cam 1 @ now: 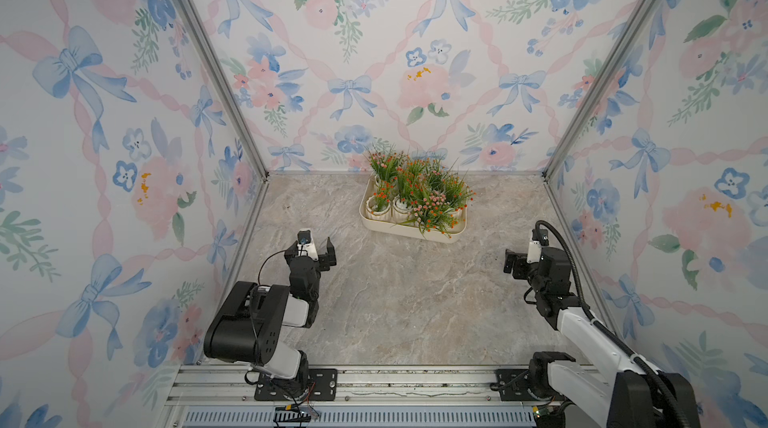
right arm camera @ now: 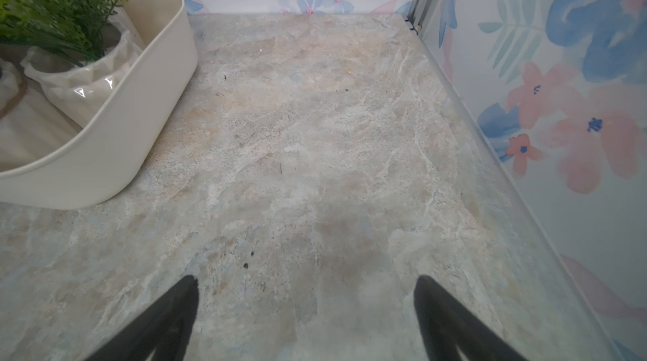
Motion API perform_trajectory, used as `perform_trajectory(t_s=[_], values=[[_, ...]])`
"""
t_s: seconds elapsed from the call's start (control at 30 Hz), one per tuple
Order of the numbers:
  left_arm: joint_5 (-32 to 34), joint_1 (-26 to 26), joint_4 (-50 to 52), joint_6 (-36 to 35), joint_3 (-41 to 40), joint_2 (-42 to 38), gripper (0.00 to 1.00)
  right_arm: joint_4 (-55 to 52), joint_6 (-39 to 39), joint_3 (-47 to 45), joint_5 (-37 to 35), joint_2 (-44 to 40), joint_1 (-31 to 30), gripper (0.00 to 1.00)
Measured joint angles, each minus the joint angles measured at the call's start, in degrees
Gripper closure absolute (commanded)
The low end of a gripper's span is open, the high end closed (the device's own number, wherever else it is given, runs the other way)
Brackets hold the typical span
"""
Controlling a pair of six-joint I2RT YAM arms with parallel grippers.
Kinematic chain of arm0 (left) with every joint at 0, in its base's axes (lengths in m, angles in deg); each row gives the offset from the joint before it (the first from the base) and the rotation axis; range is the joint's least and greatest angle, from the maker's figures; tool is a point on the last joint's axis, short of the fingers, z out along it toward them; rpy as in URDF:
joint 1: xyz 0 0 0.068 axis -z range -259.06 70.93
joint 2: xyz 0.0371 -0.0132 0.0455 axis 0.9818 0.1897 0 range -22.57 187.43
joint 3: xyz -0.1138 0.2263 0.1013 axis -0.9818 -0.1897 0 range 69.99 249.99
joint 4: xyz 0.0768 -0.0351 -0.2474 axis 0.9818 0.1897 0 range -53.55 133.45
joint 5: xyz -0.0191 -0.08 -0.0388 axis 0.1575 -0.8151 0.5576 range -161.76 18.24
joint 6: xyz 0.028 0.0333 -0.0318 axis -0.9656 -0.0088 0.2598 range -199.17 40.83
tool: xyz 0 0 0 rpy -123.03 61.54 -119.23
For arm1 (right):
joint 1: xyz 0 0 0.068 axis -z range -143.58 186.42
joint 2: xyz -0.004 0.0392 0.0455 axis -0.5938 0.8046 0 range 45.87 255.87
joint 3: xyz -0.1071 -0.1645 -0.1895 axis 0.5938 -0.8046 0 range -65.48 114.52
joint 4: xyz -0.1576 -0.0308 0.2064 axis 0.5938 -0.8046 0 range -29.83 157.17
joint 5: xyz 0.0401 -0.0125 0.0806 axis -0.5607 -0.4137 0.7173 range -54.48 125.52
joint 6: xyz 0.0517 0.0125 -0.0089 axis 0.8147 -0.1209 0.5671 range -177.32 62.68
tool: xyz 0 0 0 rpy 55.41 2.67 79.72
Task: Put the potted gypsophila into the storage box
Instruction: Reset both arms
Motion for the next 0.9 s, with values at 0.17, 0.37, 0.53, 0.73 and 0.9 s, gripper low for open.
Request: perform_trajectory(t_s=[0.17, 0.37, 0.53, 0.73, 0.9], values=[[-2.1, -0.3, -4.3, -0.6, -0.7, 0.4, 0.02, 12.2, 0.9, -2.5, 1.5, 8.2, 0.0, 0.03], [-3.3, -0.3, -5.8, -1.2, -0.7, 0.4, 0.02, 29.6, 0.9, -9.5, 1.3, 17.6, -1.7, 0.03], [-3.3, -0.3, -5.8, -1.2, -0.7, 0.4, 0.02, 32.2, 0.5, -8.8, 1.8, 18.6, -2.4, 0.03], [-3.3, -0.3, -5.8, -1.2, -0.7, 0.4, 0.02, 32.7, 0.6, -7.1, 3.0, 18.6, -1.9, 0.03], [-3.3, -0.3, -5.8, -1.2, -0.7, 0.4, 0.02, 32.7, 0.6, -7.1, 3.3, 18.6, -1.9, 0.03]])
